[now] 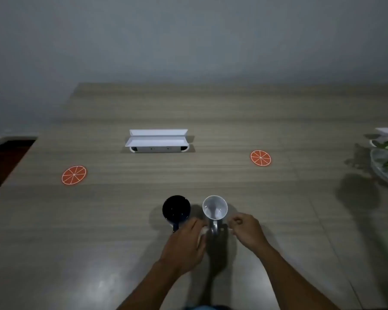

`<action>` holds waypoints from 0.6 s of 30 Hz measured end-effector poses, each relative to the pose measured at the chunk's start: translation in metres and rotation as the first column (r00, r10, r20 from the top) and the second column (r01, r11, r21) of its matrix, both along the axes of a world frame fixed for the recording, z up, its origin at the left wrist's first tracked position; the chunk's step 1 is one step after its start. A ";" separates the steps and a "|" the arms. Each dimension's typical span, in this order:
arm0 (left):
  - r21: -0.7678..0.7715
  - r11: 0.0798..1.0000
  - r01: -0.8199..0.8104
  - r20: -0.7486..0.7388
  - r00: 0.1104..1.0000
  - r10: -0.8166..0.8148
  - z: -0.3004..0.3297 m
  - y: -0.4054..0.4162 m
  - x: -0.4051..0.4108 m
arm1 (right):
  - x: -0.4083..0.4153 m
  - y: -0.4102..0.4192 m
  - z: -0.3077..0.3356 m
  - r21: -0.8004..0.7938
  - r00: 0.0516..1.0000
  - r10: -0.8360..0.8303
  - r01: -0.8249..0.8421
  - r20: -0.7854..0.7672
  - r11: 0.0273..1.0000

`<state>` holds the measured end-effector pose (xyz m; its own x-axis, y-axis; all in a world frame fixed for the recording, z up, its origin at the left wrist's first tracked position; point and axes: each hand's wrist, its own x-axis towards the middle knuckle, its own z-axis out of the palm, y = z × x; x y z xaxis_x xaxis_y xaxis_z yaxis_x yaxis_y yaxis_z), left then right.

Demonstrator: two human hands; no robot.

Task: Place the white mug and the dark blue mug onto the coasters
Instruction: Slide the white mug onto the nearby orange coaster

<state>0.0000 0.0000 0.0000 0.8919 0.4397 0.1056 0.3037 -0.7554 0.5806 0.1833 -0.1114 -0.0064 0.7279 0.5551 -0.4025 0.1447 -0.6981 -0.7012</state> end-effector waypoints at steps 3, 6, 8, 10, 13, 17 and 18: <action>-0.054 0.999 -0.003 -0.169 0.986 -0.007 -0.023 -0.003 -0.001 | -0.009 0.000 -0.008 0.077 0.988 -0.073 0.084 -0.138 0.993; -0.050 0.997 0.060 -0.314 0.947 -0.072 -0.045 -0.008 -0.003 | -0.023 0.001 -0.010 0.106 0.944 -0.119 0.159 -0.308 0.982; 0.018 0.995 0.101 -0.425 0.902 -0.084 -0.059 -0.009 -0.004 | -0.029 0.002 -0.009 0.135 0.914 -0.129 0.194 -0.386 0.972; 0.042 0.992 0.117 -0.496 0.864 -0.081 -0.071 -0.011 -0.006 | -0.035 0.003 -0.010 0.168 0.882 -0.120 0.218 -0.455 0.961; 0.067 0.991 0.116 -0.508 0.859 -0.067 -0.076 -0.012 -0.004 | -0.041 0.008 -0.009 0.203 0.833 -0.104 0.251 -0.544 0.947; 0.077 0.994 0.079 -0.468 0.883 -0.034 -0.075 -0.012 0.000 | -0.041 0.009 -0.009 0.240 0.810 -0.128 0.314 -0.572 0.918; 0.080 0.993 0.085 -0.465 0.884 -0.038 -0.075 -0.013 0.002 | -0.039 0.007 -0.009 0.258 0.810 -0.139 0.337 -0.570 0.906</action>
